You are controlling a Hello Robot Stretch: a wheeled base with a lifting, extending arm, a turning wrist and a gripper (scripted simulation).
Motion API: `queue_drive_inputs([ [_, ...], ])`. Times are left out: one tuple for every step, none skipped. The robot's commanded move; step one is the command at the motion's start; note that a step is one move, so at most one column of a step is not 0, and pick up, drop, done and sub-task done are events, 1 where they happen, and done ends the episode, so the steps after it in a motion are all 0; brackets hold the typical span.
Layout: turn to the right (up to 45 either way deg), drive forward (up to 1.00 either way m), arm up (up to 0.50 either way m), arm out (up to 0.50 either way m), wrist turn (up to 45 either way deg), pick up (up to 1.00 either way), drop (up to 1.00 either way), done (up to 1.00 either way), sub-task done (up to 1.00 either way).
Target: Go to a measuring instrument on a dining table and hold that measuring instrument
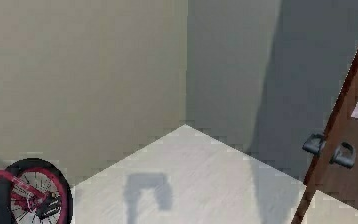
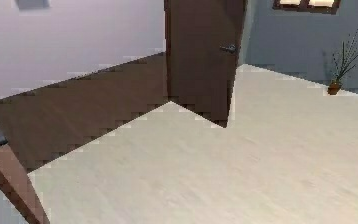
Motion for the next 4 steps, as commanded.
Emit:
queue_drive_inputs([
  [0.0,0.5,0.0,0.0,0.0,0.0,0.0,0.0,0.0],
  [-45.0,0.0,0.0,0.0,0.0,0.0,0.0,0.0,0.0],
  [-45.0,0.0,0.0,0.0,0.0,0.0,0.0,0.0,0.0],
  [-45.0,0.0,0.0,0.0,0.0,0.0,0.0,0.0,0.0],
])
